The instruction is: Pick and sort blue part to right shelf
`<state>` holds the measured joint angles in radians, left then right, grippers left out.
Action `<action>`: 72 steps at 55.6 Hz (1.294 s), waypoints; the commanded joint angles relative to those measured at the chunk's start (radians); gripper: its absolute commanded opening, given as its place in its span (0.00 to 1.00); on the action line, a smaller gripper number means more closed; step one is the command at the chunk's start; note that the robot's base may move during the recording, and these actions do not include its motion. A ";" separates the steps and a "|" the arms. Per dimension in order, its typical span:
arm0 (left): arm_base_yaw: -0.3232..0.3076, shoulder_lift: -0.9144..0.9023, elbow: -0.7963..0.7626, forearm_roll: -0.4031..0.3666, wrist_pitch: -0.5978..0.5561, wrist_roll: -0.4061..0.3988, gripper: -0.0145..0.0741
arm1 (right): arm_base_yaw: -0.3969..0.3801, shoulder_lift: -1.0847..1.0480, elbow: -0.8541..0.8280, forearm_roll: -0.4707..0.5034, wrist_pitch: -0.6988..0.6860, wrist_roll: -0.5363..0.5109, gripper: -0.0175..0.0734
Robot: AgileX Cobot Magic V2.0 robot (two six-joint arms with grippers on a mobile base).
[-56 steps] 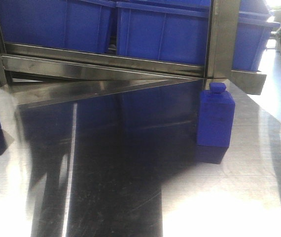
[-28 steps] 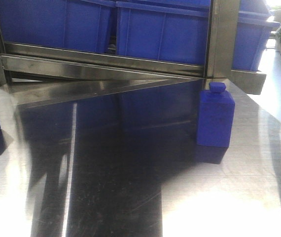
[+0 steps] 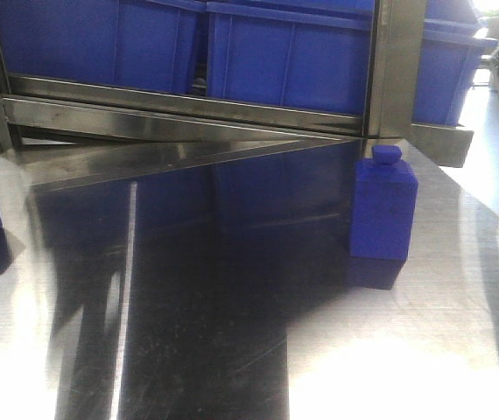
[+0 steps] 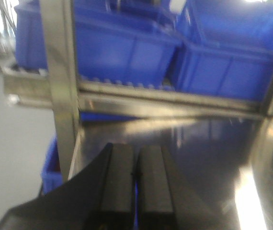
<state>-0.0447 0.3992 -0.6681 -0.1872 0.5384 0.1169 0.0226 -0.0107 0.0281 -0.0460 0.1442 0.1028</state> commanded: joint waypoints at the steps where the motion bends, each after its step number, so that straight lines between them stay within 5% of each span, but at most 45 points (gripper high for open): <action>1: -0.005 0.126 -0.101 -0.035 0.025 -0.003 0.50 | 0.000 -0.018 -0.007 -0.012 -0.090 -0.008 0.25; 8: -0.005 0.294 -0.170 -0.035 0.077 -0.003 0.69 | 0.000 -0.018 -0.007 -0.012 -0.090 -0.008 0.25; 14: -0.005 0.425 -0.228 -0.035 0.124 -0.003 0.75 | 0.000 -0.018 -0.007 -0.012 -0.090 -0.008 0.25; 39: -0.005 0.954 -0.547 0.022 0.398 -0.003 0.77 | 0.000 -0.018 -0.007 -0.012 -0.090 -0.008 0.25; 72: -0.005 1.197 -0.582 0.033 0.300 -0.022 0.77 | 0.000 -0.018 -0.007 -0.012 -0.113 -0.007 0.25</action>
<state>-0.0447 1.6195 -1.2155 -0.1353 0.8794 0.1041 0.0226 -0.0107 0.0281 -0.0460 0.1326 0.1028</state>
